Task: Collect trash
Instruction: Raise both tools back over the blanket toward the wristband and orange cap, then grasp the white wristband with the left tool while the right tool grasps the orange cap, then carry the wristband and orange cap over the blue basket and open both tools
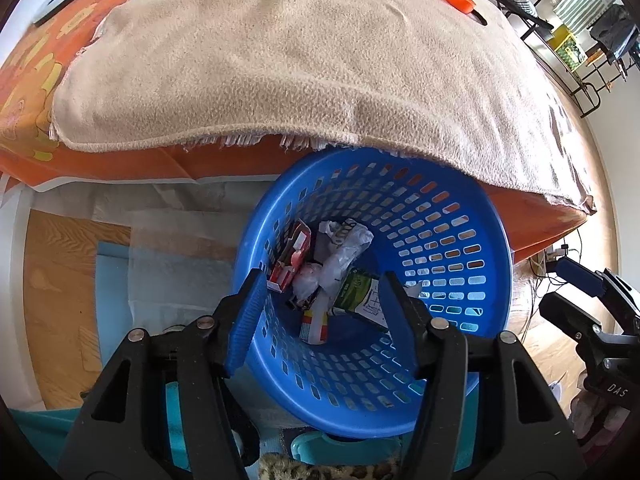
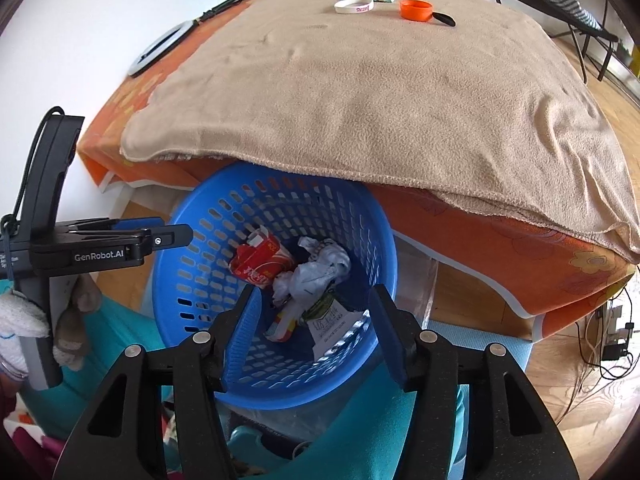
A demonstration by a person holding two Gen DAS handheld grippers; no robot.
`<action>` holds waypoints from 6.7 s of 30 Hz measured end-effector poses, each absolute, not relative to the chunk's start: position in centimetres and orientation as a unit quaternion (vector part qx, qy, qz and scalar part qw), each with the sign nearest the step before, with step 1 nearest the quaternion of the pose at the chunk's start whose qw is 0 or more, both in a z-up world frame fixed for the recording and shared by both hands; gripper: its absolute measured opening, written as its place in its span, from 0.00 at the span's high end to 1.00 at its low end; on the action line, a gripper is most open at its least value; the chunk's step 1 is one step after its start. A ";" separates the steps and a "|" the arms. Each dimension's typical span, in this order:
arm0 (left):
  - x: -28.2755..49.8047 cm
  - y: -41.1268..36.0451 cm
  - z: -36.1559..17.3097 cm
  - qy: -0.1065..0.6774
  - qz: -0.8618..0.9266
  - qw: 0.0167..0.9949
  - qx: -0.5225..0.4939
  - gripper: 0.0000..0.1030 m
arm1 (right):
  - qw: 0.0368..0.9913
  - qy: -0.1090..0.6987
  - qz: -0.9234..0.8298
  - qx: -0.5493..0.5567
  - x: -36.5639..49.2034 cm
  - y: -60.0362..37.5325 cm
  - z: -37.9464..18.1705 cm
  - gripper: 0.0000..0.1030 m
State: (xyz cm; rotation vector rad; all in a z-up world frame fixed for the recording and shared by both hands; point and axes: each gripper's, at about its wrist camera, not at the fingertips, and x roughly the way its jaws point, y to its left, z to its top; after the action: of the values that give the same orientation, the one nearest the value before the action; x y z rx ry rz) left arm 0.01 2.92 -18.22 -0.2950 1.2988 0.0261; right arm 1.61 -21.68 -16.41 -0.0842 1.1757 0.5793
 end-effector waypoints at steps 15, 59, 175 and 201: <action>2.2 2.8 -15.1 0.574 0.013 0.809 -0.124 0.35 | 0.824 0.518 0.223 -0.062 3.4 -22.7 -14.5 0.38; 30.9 3.9 -12.1 0.527 -0.026 0.837 -0.149 0.54 | 0.879 0.394 0.267 -0.037 26.8 -20.6 -8.9 0.24; -0.5 -0.9 -16.7 0.587 -0.035 0.807 -0.052 0.97 | 0.811 0.493 0.302 -0.086 1.4 -19.7 -14.8 0.57; -0.2 0.4 -18.4 0.600 -0.007 0.798 -0.059 0.53 | 0.796 0.528 0.277 -0.107 1.1 -19.1 -17.6 0.37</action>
State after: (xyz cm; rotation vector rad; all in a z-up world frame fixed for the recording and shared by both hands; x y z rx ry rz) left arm -0.25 0.38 -18.37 -0.1268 1.2881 -0.0146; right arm 1.07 -19.13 -17.61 -0.2298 1.1338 0.5945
